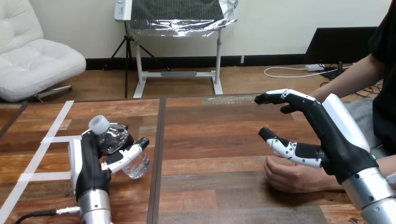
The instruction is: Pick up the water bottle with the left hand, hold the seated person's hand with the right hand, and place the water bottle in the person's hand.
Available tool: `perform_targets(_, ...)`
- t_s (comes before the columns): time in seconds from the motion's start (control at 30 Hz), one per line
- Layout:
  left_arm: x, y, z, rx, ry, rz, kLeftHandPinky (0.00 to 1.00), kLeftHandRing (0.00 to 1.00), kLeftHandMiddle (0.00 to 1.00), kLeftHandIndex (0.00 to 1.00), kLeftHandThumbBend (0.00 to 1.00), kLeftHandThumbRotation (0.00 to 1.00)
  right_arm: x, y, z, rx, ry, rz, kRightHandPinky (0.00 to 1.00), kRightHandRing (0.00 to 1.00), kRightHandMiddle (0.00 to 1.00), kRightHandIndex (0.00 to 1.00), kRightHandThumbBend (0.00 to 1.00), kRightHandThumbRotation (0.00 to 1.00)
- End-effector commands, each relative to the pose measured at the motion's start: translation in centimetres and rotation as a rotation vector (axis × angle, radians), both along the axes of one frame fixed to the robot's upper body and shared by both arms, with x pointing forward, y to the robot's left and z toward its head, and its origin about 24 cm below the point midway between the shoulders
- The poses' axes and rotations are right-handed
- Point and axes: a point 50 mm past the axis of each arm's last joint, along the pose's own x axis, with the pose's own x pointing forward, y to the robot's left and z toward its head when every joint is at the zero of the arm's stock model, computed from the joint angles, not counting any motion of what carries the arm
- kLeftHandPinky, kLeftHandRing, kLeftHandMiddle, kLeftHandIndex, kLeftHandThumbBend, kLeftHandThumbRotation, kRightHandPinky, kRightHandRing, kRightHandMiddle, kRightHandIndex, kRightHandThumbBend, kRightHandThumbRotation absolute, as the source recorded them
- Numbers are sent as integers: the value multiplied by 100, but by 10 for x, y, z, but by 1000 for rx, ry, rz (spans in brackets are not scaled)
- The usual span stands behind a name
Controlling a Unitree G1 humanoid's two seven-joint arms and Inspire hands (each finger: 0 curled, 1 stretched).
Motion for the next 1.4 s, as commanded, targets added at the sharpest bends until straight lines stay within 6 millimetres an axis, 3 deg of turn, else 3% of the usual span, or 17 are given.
perform_targets(0.0,23,-18,90,5,-411,-107,40,42,46,49,64,0,11,0,27,-6,-116,11,75,81,78,72,44,0)
perform_targets(0.6,9,-29,104,-44,-467,-177,42,42,45,49,64,0,15,-15,39,-115,-143,-1,70,78,77,71,55,0)
perform_targets(1.37,-9,-41,118,-109,-520,-269,43,41,43,48,64,0,25,-48,56,-277,7,-41,75,85,88,79,75,0)
